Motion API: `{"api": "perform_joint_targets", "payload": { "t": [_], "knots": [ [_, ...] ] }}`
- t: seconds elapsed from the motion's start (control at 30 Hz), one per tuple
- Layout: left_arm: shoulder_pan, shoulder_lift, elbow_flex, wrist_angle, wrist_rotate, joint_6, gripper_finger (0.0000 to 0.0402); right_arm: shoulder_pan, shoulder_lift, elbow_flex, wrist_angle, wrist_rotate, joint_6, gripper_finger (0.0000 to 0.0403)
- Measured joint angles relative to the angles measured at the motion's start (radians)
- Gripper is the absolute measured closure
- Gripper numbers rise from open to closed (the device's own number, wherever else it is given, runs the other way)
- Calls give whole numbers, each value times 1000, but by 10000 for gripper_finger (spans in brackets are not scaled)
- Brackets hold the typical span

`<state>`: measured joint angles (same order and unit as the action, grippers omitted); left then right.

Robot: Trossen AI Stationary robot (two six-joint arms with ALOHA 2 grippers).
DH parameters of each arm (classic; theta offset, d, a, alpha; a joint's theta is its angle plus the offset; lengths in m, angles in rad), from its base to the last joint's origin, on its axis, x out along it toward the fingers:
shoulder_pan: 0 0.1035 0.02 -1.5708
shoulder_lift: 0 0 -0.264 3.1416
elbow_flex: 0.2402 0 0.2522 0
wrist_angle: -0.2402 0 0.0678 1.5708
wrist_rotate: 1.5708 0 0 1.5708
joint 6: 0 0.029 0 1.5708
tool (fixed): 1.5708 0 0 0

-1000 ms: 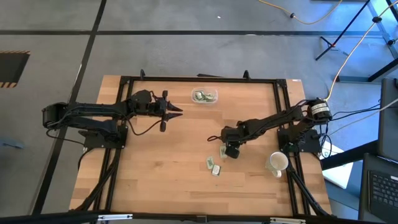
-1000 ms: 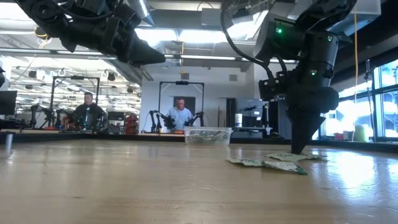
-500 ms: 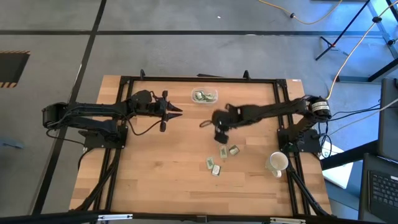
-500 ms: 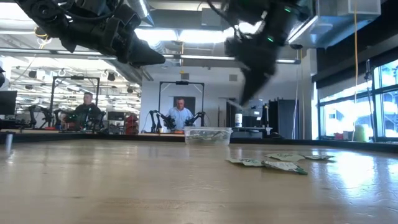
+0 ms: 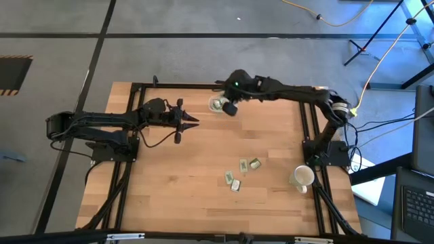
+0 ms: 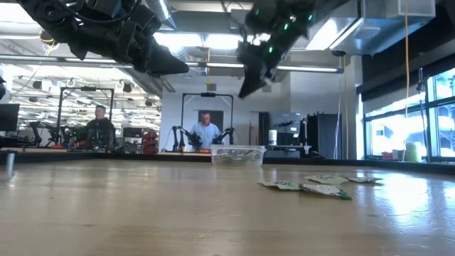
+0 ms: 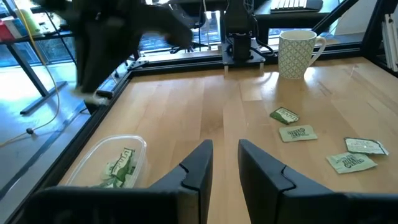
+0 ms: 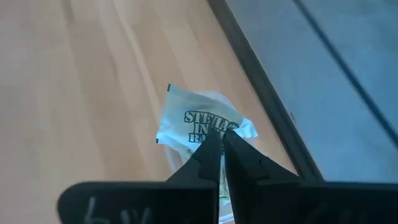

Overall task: Pick and place items into bin
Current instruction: Put the white stevia packet into the transparent bin

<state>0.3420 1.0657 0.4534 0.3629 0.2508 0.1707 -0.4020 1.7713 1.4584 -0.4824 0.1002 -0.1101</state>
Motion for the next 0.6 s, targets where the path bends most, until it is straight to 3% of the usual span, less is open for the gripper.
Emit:
{"api": "perform_joint_targets", "payload": {
  "t": [0.33,0.6],
  "knots": [
    [0,0,0,-1,0,0,331,-112,207,14,-26,-118,2,391],
    [0,0,0,-1,0,0,331,-112,246,14,-29,-123,3,383]
  ]
}}
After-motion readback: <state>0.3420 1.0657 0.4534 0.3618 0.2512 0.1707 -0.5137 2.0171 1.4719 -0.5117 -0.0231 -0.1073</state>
